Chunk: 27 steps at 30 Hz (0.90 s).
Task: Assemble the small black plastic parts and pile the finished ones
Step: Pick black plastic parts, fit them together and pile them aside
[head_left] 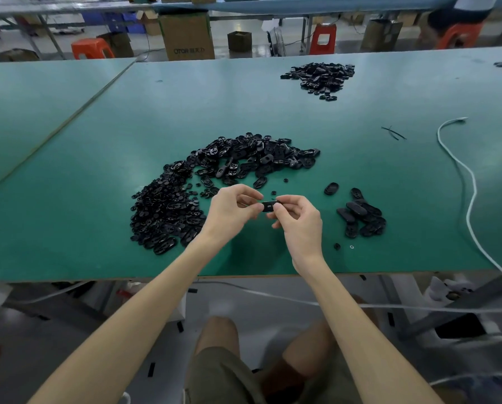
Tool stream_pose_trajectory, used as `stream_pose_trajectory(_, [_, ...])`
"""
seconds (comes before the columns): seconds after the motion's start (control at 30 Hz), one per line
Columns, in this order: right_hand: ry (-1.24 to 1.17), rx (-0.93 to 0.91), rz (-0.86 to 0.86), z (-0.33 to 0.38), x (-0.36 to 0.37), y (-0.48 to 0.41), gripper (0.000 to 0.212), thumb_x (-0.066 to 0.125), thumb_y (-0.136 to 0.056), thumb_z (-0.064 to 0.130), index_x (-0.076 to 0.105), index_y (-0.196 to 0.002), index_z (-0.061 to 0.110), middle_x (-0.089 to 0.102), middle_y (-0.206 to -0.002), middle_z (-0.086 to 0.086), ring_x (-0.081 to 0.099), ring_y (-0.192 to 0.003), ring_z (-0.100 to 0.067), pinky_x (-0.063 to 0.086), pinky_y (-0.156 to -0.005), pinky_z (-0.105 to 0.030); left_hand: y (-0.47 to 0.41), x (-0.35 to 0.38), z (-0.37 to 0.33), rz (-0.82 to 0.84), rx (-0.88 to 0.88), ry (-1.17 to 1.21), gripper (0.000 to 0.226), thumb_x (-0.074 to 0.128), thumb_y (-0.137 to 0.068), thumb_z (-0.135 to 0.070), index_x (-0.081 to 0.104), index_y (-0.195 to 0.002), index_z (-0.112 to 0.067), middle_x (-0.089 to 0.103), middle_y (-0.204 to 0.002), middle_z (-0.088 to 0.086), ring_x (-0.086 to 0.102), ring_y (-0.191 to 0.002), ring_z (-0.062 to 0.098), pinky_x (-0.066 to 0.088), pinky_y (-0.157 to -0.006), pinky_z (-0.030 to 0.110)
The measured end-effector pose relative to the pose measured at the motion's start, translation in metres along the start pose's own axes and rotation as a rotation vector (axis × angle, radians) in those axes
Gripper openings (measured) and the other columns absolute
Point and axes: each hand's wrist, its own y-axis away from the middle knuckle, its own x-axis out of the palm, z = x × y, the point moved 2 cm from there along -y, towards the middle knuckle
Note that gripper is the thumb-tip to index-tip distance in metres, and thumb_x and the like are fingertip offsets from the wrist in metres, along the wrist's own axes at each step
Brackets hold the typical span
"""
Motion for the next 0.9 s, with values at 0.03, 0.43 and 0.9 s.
stream_pose_trajectory(0.03, [-0.001,0.000,0.001,0.000,0.000,0.000,0.008,0.067,-0.097,0.002,0.068,-0.103,0.007,0.076,-0.090,-0.007,0.076,-0.075,-0.015,0.055,-0.061,-0.020,0.000,0.001,0.001,-0.022,-0.010,-0.014,0.012,0.080,-0.087,-0.011,0.075,-0.096,-0.018,0.076,-0.082,0.001,0.070,-0.069,0.006,0.052,-0.068,0.015])
stream_pose_trajectory(0.43, [-0.012,-0.006,0.053,0.002,0.000,0.001,0.011,0.071,-0.094,0.002,0.073,-0.094,0.013,0.078,-0.084,0.000,0.078,-0.078,-0.018,0.056,-0.061,-0.022,0.002,0.011,0.003,-0.119,-0.007,-0.162,0.014,0.080,-0.089,-0.024,0.069,-0.096,-0.020,0.070,-0.083,-0.011,0.065,-0.079,0.006,0.053,-0.074,0.025])
stream_pose_trajectory(0.9, [-0.123,0.030,0.091,0.006,-0.004,0.002,0.008,0.071,-0.094,-0.001,0.070,-0.099,0.003,0.078,-0.086,-0.009,0.077,-0.076,-0.023,0.054,-0.061,-0.024,-0.003,0.009,0.008,-0.119,0.087,-0.086,0.015,0.079,-0.090,-0.022,0.070,-0.101,-0.019,0.067,-0.098,-0.007,0.060,-0.084,0.002,0.043,-0.075,0.008])
